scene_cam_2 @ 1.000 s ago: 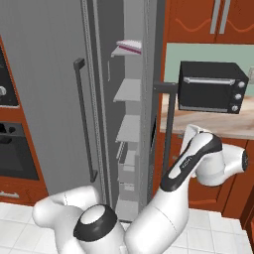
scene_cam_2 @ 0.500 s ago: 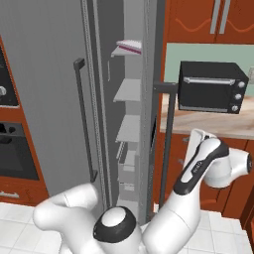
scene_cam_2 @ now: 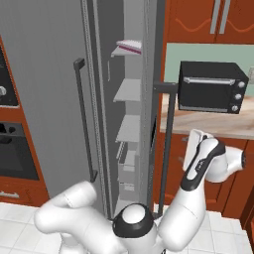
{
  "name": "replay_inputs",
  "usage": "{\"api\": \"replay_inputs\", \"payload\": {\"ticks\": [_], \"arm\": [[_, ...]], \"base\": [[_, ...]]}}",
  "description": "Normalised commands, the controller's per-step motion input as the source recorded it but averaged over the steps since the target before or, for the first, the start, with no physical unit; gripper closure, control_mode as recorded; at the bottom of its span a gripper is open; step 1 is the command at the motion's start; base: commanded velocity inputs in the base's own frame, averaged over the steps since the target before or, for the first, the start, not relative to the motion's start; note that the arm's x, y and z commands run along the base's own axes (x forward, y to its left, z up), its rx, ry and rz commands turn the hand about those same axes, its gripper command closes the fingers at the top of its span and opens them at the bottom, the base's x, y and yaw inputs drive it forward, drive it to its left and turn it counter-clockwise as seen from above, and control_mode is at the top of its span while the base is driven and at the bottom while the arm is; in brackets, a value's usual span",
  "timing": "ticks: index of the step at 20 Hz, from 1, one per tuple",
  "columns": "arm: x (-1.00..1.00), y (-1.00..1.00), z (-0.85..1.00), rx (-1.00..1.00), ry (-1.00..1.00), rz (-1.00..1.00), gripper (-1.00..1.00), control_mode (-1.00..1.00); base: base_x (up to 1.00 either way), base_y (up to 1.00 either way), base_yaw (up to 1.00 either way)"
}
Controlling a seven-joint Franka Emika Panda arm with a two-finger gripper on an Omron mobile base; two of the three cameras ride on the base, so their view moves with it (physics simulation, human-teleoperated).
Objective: The ice cube tray has been filled with water. Take the tray and place it in the freezer to make ice. Close the freezer door after placing the tray.
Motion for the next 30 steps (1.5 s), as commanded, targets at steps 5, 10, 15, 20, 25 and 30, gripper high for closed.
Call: {"api": "replay_inputs", "payload": {"ticks": [5, 10, 15, 20, 25, 30], "arm": [[0.74, 0.07, -0.44, 0.03, 0.0, 0.16, -1.0, -1.0], [0.42, 0.24, -0.37, 0.03, 0.0, 0.18, -1.0, -1.0], [0.03, 0.47, -0.27, 0.04, 0.0, 0.21, -1.0, -1.0], [0.0, 0.6, -0.24, 0.03, 0.0, 0.24, -1.0, -1.0], [-0.07, 0.79, -0.28, 0.01, 0.0, 0.24, -1.0, -1.0], [-0.18, 0.89, -0.31, 0.0, 0.0, 0.22, -1.0, -1.0]], "base": [[0.0, 0.0, 0.0], [0.0, 0.0, 0.0], [0.0, 0.0, 0.0], [0.0, 0.0, 0.0], [0.0, 0.0, 0.0], [0.0, 0.0, 0.0]]}}
